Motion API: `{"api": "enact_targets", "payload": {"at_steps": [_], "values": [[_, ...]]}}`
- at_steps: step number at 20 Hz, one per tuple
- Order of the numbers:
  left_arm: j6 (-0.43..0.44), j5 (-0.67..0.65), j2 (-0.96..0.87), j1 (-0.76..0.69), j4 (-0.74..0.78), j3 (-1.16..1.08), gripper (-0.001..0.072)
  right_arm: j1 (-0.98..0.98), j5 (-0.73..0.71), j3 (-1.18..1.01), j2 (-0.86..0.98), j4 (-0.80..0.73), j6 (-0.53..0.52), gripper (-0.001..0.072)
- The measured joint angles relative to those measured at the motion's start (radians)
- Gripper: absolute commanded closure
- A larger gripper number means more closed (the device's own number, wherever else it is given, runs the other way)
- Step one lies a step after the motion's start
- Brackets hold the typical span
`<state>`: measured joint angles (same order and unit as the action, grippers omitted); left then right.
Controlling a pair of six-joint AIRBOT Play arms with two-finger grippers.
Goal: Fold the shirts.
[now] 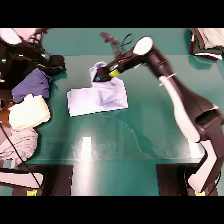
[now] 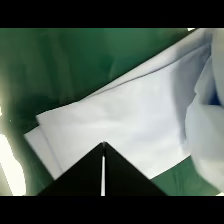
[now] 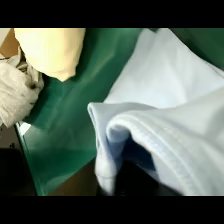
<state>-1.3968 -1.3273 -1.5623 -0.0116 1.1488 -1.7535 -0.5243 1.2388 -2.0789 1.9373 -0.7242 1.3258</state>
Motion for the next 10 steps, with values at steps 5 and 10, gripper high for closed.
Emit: {"api": "enact_targets", "payload": {"at_steps": [5,10], "values": [[0.006,-0.032,0.038,0.040,-0.003,-0.001,0.0687,-0.138,-0.216,-0.004,0.089,0.156,-0.184,0.0131],[0.008,-0.066,0.046,0.048,-0.004,-0.001,0.0686,-0.076,-0.172,0.117,-0.011,0.068,-0.221,0.0143]]}}
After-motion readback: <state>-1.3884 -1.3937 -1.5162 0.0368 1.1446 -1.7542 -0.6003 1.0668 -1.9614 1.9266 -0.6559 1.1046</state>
